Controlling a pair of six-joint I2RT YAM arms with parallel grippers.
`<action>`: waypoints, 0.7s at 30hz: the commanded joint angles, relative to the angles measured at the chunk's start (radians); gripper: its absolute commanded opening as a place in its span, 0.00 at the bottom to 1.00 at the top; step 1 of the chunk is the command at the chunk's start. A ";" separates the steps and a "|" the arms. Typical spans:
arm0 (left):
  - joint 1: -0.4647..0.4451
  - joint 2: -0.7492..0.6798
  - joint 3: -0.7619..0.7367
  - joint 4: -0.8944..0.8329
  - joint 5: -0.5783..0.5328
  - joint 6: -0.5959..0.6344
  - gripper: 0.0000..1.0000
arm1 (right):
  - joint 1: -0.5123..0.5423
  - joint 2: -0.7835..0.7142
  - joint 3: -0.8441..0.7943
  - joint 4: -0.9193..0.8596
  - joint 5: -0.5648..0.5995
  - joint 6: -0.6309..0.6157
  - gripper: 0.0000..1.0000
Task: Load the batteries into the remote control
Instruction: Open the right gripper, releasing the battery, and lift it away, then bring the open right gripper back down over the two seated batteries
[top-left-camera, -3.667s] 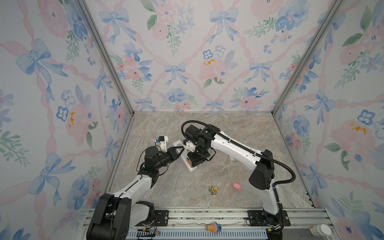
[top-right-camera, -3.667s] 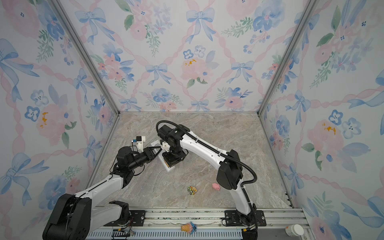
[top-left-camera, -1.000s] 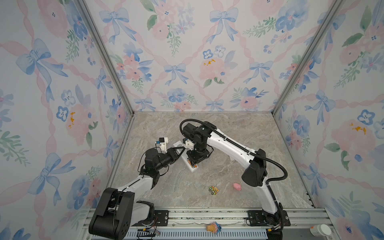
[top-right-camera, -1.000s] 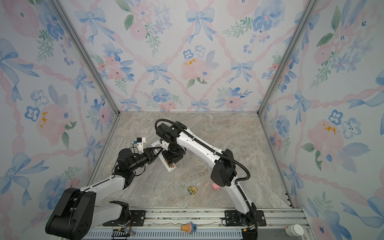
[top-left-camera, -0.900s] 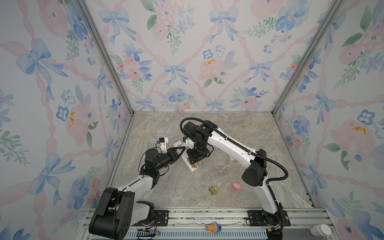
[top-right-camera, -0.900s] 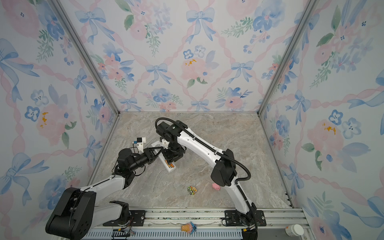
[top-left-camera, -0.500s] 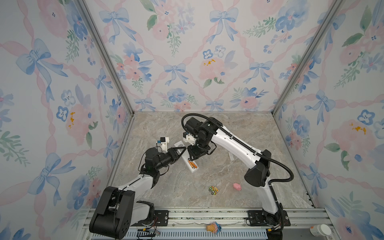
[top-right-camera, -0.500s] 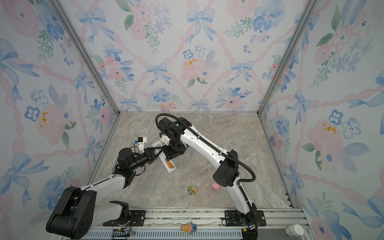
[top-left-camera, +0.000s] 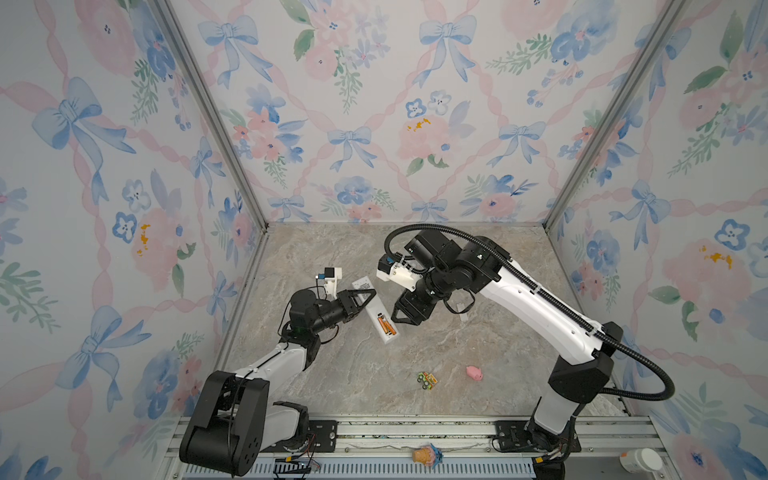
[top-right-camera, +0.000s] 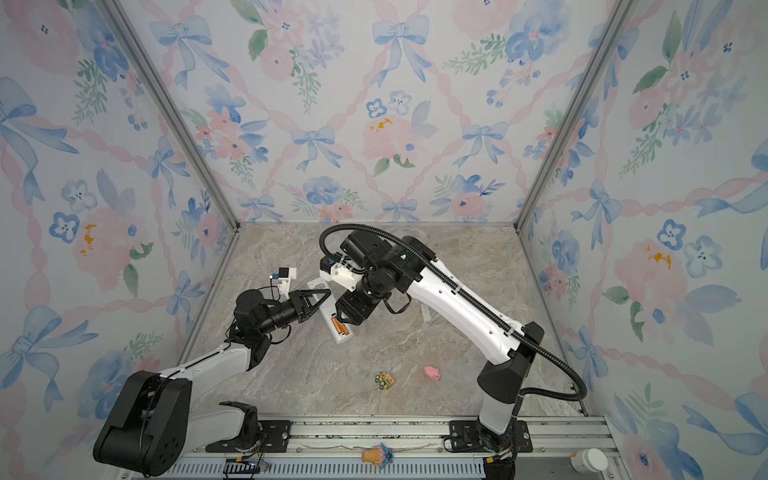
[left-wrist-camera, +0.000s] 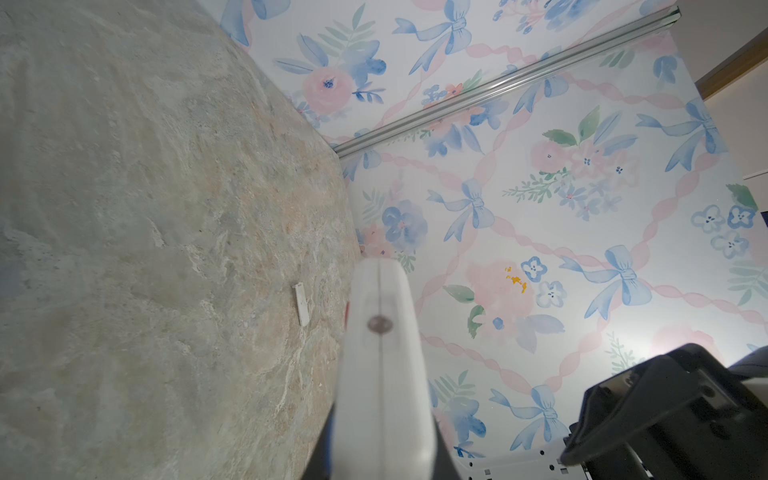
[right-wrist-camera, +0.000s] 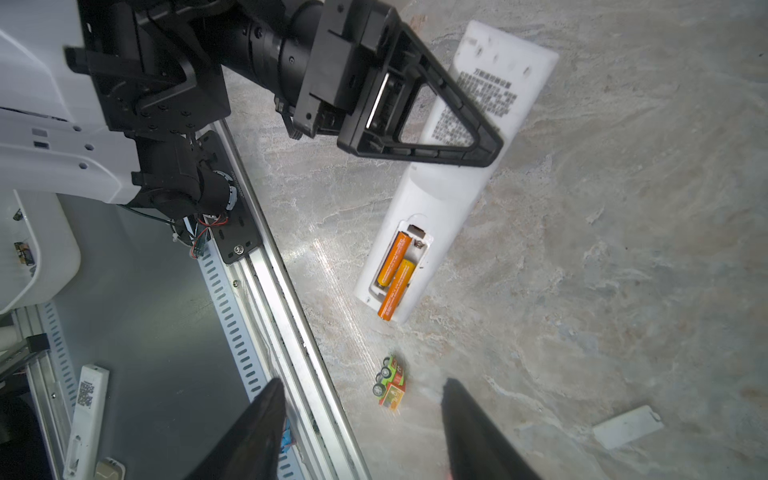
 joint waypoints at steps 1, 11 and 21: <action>0.009 -0.006 0.038 0.029 0.038 -0.011 0.00 | 0.026 -0.077 -0.094 0.131 0.044 -0.086 0.68; 0.007 0.000 0.063 0.030 0.084 -0.024 0.00 | 0.070 -0.182 -0.277 0.245 0.122 -0.213 0.72; 0.008 -0.015 0.070 0.030 0.107 -0.035 0.00 | 0.083 -0.152 -0.292 0.256 0.138 -0.250 0.73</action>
